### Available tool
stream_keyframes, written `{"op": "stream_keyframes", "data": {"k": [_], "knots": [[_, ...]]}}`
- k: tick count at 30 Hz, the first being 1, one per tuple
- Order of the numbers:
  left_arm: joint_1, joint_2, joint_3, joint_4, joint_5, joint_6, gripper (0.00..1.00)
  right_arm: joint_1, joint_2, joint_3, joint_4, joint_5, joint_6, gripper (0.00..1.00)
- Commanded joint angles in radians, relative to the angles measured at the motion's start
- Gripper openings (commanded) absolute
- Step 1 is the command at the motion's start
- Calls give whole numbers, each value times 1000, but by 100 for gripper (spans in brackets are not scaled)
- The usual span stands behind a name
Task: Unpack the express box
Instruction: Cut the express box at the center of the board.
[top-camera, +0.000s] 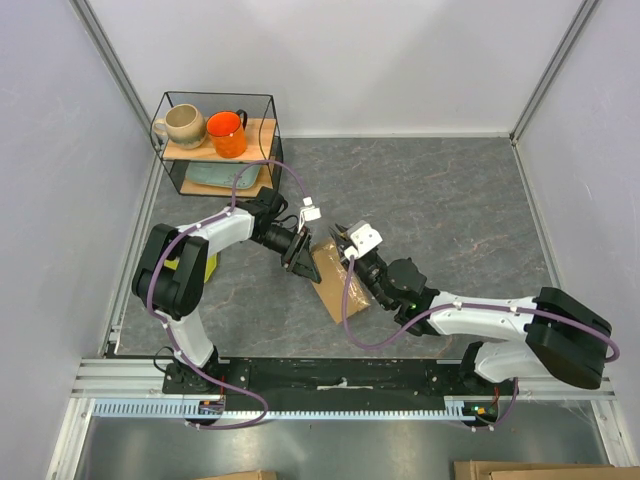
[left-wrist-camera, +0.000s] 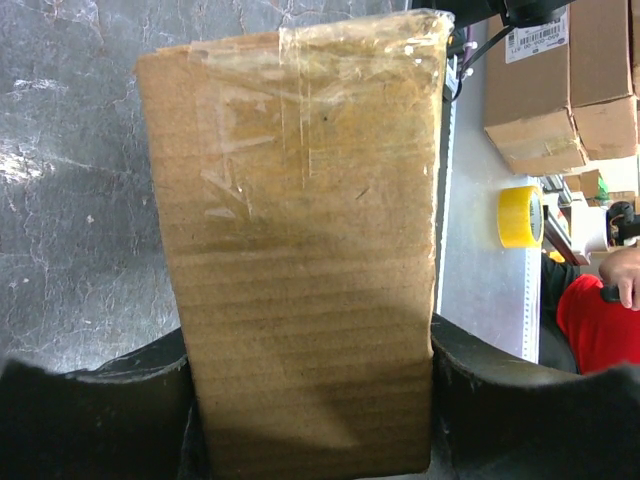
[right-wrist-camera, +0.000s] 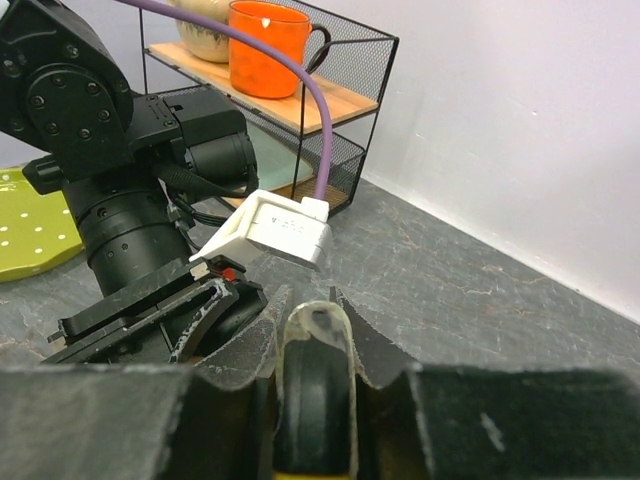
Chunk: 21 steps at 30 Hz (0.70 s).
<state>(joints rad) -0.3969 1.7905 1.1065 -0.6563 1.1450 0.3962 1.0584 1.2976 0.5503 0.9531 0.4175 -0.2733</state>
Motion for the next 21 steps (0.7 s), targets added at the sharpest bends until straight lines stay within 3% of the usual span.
{"op": "stream_keyframes", "data": {"k": [1,21], "knots": [[0,-5,-28,86,-33,21,4,3,31,0,76,7,22,0],[3,12,-43,107,-18,15,2,3,83,-9,110,0,49,0]]}}
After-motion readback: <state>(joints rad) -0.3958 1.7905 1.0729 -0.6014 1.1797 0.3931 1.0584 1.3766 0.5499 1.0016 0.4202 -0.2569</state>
